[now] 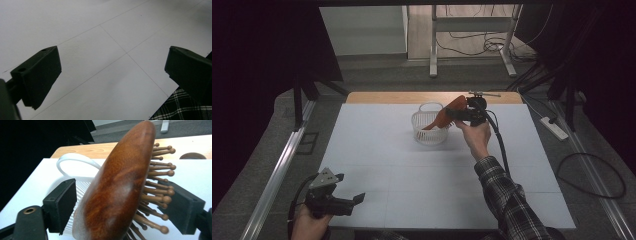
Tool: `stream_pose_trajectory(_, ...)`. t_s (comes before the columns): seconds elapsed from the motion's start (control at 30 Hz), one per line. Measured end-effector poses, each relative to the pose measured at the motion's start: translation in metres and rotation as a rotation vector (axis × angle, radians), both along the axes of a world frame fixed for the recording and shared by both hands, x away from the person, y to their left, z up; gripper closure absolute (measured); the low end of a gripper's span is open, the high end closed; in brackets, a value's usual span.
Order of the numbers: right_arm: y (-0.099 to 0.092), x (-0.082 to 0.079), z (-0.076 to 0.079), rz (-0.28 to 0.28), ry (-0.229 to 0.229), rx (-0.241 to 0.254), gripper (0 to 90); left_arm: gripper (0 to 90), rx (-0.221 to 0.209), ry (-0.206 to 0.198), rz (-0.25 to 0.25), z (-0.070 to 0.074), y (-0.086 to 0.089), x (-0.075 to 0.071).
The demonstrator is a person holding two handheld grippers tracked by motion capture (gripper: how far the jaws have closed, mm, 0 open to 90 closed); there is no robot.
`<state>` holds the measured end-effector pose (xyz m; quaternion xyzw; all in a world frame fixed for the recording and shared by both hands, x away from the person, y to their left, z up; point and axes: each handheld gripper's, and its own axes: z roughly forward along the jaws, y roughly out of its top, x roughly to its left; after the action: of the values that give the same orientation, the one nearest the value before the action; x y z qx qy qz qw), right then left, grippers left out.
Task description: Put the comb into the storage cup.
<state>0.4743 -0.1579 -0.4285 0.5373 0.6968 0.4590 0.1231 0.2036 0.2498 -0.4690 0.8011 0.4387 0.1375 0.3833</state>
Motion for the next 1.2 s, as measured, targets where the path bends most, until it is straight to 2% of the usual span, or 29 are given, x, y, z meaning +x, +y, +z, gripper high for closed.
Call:
stream_pose_trajectory(0.33,0.001,-0.003,0.004,0.033,-0.008,-0.020,15.6,1.3,0.002,0.000,-0.001,0.000,0.000,0.000)
stream_pose_trajectory(0.7,-0.001,-0.008,0.011,0.078,-0.035,-0.088,13.3,1.1,-0.002,0.000,0.004,0.000,0.000,0.000)
stream_pose_trajectory(0.93,0.000,-0.010,0.012,0.096,-0.040,-0.098,12.3,0.9,-0.015,-0.001,0.013,0.000,0.001,0.000)
stream_pose_trajectory(1.2,-0.001,-0.013,0.015,0.122,-0.050,-0.137,10.7,0.1,-0.026,0.000,0.019,0.000,0.003,0.000)
